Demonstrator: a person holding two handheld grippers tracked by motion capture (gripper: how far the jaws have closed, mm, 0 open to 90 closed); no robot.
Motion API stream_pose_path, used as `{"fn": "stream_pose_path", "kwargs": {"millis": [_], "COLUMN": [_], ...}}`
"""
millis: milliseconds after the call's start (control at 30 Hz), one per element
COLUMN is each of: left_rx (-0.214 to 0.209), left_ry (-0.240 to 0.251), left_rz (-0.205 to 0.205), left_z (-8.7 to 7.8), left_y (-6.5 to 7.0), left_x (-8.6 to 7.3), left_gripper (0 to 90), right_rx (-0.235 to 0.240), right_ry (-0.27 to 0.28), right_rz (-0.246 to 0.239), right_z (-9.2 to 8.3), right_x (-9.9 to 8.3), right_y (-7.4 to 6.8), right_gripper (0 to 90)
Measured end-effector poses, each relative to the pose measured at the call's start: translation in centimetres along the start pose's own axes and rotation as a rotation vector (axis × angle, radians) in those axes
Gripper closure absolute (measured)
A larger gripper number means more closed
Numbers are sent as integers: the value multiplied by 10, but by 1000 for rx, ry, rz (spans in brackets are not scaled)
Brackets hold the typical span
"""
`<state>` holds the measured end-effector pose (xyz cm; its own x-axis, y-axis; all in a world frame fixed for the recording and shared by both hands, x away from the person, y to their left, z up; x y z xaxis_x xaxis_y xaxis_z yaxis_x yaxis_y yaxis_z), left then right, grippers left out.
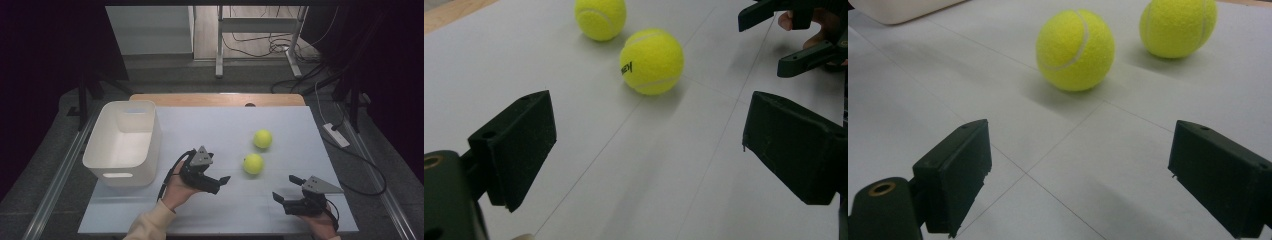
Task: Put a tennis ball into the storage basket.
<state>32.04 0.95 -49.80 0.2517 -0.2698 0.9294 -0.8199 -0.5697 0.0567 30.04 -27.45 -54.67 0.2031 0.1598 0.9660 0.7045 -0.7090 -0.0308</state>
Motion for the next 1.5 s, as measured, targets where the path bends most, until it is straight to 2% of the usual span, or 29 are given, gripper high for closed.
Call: {"fn": "stream_pose_path", "kwargs": {"millis": [333, 700, 1033, 1500], "left_rx": [-12, -35, -54, -72], "left_ry": [-9, -17, -31, -56], "left_rz": [17, 12, 26, 29], "left_z": [10, 23, 38, 55], "left_y": [4, 8, 13, 17], "left_x": [9, 17, 25, 29], "left_gripper": [77, 77, 78, 79], "right_rx": [0, -2, -2, -2], "right_ry": [0, -2, 1, -2], "right_rz": [-4, -4, 2, 0], "right_z": [0, 0, 0, 0], "right_x": [0, 0, 0, 0], "right_y": [0, 0, 0, 0], "right_gripper": [98, 98, 98, 98]}}
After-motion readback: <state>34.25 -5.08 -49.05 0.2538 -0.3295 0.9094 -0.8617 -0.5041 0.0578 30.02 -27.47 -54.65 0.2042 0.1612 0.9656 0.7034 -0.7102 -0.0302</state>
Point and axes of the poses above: each handheld gripper's, and its own axes: z roughly forward along the jaws, x roughly out of its top, y roughly to its right, the point moved 6 cm from there along z, roughly forward along the jaws, and after that the axes turned 13 degrees about y, right-handed, at the moved point
